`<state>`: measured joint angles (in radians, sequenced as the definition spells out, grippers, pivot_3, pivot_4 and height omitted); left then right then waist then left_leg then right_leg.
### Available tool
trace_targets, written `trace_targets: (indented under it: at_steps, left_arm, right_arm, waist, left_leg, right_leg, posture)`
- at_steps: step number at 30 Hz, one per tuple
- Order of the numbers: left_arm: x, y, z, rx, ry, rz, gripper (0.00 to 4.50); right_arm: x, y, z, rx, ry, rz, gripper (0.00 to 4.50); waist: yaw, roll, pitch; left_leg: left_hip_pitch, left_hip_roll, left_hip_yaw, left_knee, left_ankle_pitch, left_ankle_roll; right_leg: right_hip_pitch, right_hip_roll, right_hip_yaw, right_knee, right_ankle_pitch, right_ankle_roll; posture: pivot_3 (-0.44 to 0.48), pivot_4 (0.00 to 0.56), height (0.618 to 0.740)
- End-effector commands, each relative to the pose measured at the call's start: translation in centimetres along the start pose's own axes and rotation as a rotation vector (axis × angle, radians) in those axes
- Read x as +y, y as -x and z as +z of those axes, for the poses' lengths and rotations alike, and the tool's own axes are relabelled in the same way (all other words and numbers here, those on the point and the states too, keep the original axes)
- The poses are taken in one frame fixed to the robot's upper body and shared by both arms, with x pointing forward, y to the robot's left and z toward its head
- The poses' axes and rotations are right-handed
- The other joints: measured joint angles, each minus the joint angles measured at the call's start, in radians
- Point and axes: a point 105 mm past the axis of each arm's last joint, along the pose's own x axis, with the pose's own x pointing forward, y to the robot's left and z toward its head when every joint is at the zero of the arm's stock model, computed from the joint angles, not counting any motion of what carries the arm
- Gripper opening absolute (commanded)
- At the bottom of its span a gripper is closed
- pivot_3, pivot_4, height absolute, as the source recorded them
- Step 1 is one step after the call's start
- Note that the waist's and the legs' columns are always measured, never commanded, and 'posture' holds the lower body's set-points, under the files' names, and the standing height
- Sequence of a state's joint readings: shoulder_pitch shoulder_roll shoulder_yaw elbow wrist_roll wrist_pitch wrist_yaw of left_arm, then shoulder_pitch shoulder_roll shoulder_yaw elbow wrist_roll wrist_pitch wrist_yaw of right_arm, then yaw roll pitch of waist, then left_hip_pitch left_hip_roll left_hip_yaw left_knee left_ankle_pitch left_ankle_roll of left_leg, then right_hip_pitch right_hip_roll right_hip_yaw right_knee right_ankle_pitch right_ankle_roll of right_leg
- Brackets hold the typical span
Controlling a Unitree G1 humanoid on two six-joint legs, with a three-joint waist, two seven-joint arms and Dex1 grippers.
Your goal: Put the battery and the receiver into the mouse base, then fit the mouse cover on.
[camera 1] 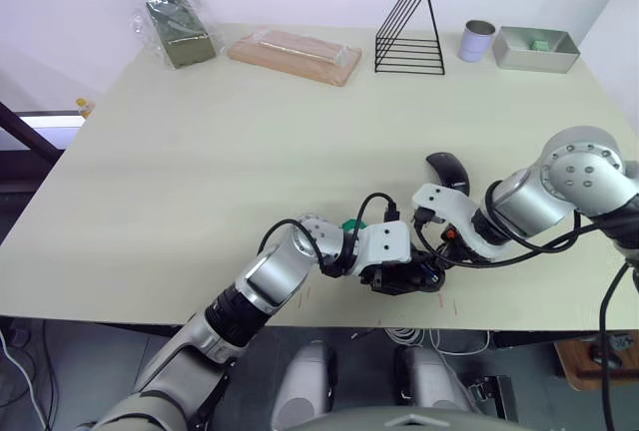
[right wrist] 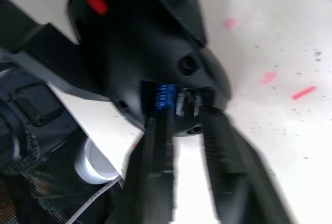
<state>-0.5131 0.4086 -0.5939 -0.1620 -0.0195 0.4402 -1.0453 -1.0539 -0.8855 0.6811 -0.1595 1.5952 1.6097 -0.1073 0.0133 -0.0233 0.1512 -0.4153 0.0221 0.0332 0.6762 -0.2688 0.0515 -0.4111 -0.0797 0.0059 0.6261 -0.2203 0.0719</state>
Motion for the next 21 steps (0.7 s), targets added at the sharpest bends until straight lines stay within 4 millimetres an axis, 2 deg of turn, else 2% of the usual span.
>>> trace_targets:
  at_steps: [1,5,8,11,13,15,17,21]
  left_arm:
    - [-0.4,-0.2,0.7,-0.016,-0.025,-0.008,2.90]
    - [-0.4,-0.2,0.6,-0.014,-0.022,-0.003,2.90]
    - [-0.4,-0.1,0.5,-0.013,-0.020,-0.001,2.90]
    - [-0.3,-0.1,0.5,-0.011,-0.017,0.001,2.90]
    - [-0.3,-0.1,0.5,-0.011,-0.015,0.002,2.90]
    - [-0.3,-0.1,0.5,-0.010,-0.013,0.002,2.90]
    - [-0.3,-0.1,0.5,-0.008,-0.013,0.003,2.90]
    - [-0.2,0.1,0.4,-0.005,-0.012,0.007,2.90]
  right_arm:
    - [-0.6,1.2,0.4,-0.035,-0.006,-0.028,2.46]
    - [-1.0,3.2,0.7,-0.087,-0.026,-0.021,2.46]
    - [-0.7,4.4,-0.5,-0.094,-0.028,-0.006,2.46]
    - [-0.3,5.4,-0.8,-0.192,0.010,-0.022,2.46]
    - [-0.1,5.6,-1.2,-0.256,0.028,-0.032,2.46]
    - [-0.1,5.6,-2.4,-0.277,-0.029,0.010,2.46]
    - [0.6,5.6,-1.8,-0.452,-0.017,0.067,2.46]
    - [0.3,5.3,-2.2,-0.673,0.013,0.004,2.46]
  waist:
    - [0.000,0.000,0.000]
    - [0.000,0.000,0.000]
    - [0.003,0.000,0.000]
    - [0.001,0.000,0.000]
    - [0.002,0.000,0.000]
    - [0.003,0.000,0.000]
    - [0.002,-0.001,-0.001]
    - [0.001,0.001,-0.001]
  left_leg:
    - [0.000,0.000,0.000,0.000,0.000,0.000]
    - [0.000,0.000,0.000,0.001,0.000,0.000]
    - [-0.001,0.000,-0.001,0.001,0.000,0.000]
    - [-0.001,0.000,-0.001,0.000,0.000,0.000]
    - [-0.001,0.000,-0.002,0.001,0.000,0.000]
    - [-0.001,0.000,-0.003,0.001,0.000,0.000]
    - [0.000,0.000,-0.004,0.001,0.000,0.000]
    - [0.000,0.000,-0.004,0.005,0.000,0.000]
  right_leg:
    - [0.000,0.000,0.000,0.000,0.000,0.000]
    - [0.000,0.000,0.000,0.000,0.000,0.000]
    - [0.000,0.000,-0.001,0.000,0.000,0.000]
    - [0.000,0.000,-0.001,-0.001,0.000,0.000]
    - [0.001,0.000,-0.002,-0.001,0.000,0.000]
    - [0.002,0.000,-0.002,-0.001,0.000,0.000]
    - [0.003,0.000,-0.003,-0.001,0.000,0.000]
    - [0.004,0.002,-0.003,0.000,0.000,0.001]
  posture:
    - [0.000,0.150,0.740]
    - [0.000,0.150,0.740]
    - [0.000,0.150,0.740]
    - [0.000,0.150,0.740]
    - [0.000,0.150,0.740]
    - [0.000,0.150,0.740]
    - [0.000,0.150,0.740]
    - [0.000,0.150,0.740]
